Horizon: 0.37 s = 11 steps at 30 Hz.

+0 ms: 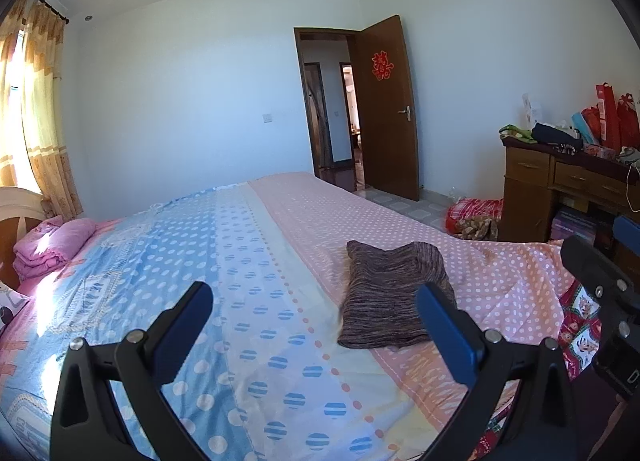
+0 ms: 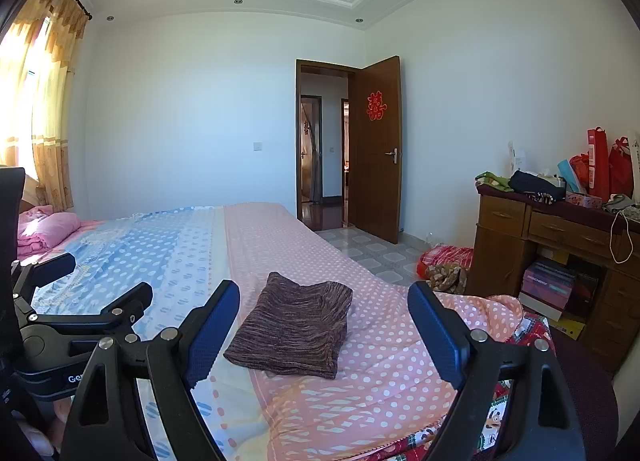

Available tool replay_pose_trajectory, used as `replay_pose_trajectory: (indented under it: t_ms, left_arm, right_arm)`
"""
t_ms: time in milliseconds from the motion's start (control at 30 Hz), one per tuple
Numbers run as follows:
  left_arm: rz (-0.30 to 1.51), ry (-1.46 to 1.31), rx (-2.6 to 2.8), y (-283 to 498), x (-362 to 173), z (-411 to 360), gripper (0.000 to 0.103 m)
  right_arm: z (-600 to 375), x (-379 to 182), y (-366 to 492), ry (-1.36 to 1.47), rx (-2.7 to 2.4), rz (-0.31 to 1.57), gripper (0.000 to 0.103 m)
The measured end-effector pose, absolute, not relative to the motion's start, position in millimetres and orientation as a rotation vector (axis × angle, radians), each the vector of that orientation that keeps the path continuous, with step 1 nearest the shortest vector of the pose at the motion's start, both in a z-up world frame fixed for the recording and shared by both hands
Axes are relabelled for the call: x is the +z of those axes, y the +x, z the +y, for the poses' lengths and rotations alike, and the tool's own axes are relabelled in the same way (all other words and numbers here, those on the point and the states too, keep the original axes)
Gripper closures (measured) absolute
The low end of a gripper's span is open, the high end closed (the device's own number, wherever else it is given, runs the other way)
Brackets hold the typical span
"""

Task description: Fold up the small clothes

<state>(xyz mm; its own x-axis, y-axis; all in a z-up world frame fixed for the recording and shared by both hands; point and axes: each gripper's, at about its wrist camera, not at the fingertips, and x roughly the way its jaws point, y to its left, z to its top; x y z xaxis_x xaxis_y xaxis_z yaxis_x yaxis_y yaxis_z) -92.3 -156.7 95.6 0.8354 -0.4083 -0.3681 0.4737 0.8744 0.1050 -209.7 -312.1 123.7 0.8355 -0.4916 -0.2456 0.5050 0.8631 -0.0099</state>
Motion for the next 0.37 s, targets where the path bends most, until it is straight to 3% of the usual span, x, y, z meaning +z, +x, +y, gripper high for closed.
replay_pose_trajectory:
  t_ms: [367]
  left_arm:
    - [0.390,0.179,-0.514,-84.6,91.6,-154.1,0.000]
  right_arm:
    - [-313.6,120.9,-209.2,0.064,-0.530,0.254,0.016]
